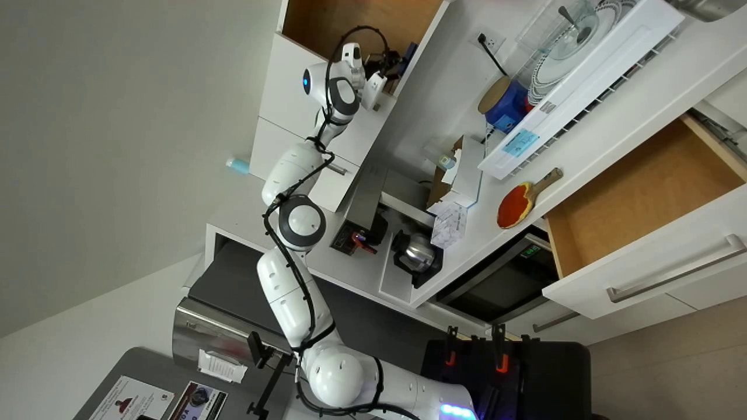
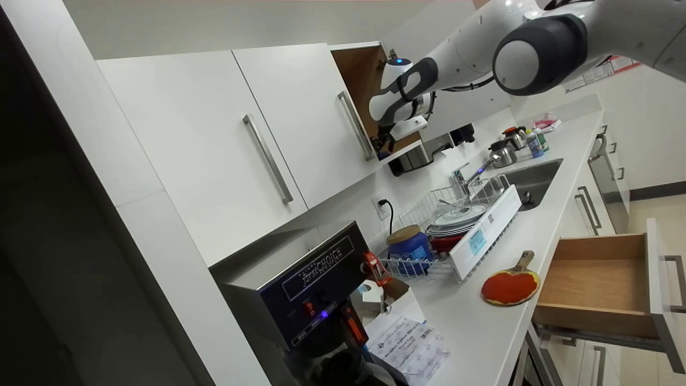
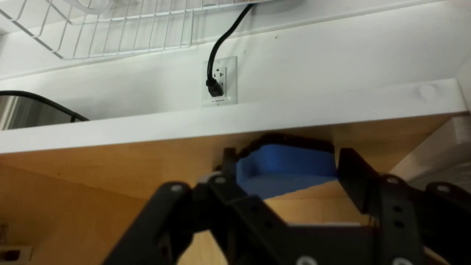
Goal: Remove the blue object from the open upper cabinet and place it in the open drawer
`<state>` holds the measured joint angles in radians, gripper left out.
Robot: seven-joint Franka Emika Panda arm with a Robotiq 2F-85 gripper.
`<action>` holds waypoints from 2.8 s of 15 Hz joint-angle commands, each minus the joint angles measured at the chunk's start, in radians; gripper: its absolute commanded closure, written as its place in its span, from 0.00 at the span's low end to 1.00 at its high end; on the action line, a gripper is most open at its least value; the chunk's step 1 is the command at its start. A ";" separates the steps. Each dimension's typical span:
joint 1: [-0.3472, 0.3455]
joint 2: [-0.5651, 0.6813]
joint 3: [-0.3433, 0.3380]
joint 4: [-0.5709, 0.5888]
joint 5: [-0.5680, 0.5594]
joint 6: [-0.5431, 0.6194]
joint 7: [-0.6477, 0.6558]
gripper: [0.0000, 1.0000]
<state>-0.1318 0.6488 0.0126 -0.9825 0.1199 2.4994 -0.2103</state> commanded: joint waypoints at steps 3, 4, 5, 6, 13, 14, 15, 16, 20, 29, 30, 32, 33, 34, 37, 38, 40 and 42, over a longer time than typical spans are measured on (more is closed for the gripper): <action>0.016 0.026 -0.025 0.063 -0.027 -0.024 0.025 0.69; 0.020 0.020 -0.035 0.060 -0.034 -0.026 0.035 0.70; 0.024 0.011 -0.046 0.053 -0.043 -0.025 0.043 0.71; 0.030 -0.008 -0.065 0.038 -0.065 -0.030 0.064 0.71; 0.040 -0.185 -0.148 -0.129 -0.139 -0.106 0.136 0.71; 0.045 -0.229 -0.161 -0.183 -0.150 -0.114 0.141 0.71; 0.048 -0.269 -0.167 -0.232 -0.152 -0.125 0.143 0.71; 0.052 -0.306 -0.172 -0.275 -0.155 -0.141 0.148 0.71; 0.086 -0.451 -0.204 -0.457 -0.241 -0.198 0.241 0.71; 0.086 -0.759 -0.141 -0.926 -0.399 -0.359 0.509 0.71; 0.081 -0.792 -0.131 -0.983 -0.408 -0.358 0.545 0.71; 0.067 -0.721 -0.126 -0.901 -0.381 -0.356 0.505 0.71; 0.066 -0.739 -0.120 -0.936 -0.384 -0.355 0.515 0.46; 0.064 -0.741 -0.118 -0.936 -0.384 -0.355 0.514 0.46; 0.061 -0.730 -0.119 -0.921 -0.384 -0.355 0.512 0.46; 0.060 -0.729 -0.119 -0.920 -0.384 -0.355 0.512 0.46; 0.056 -0.722 -0.125 -0.919 -0.374 -0.358 0.501 0.71; 0.044 -0.728 -0.135 -0.953 -0.363 -0.342 0.502 0.71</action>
<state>-0.0592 -0.0754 -0.1259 -1.9075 -0.2655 2.1468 0.3044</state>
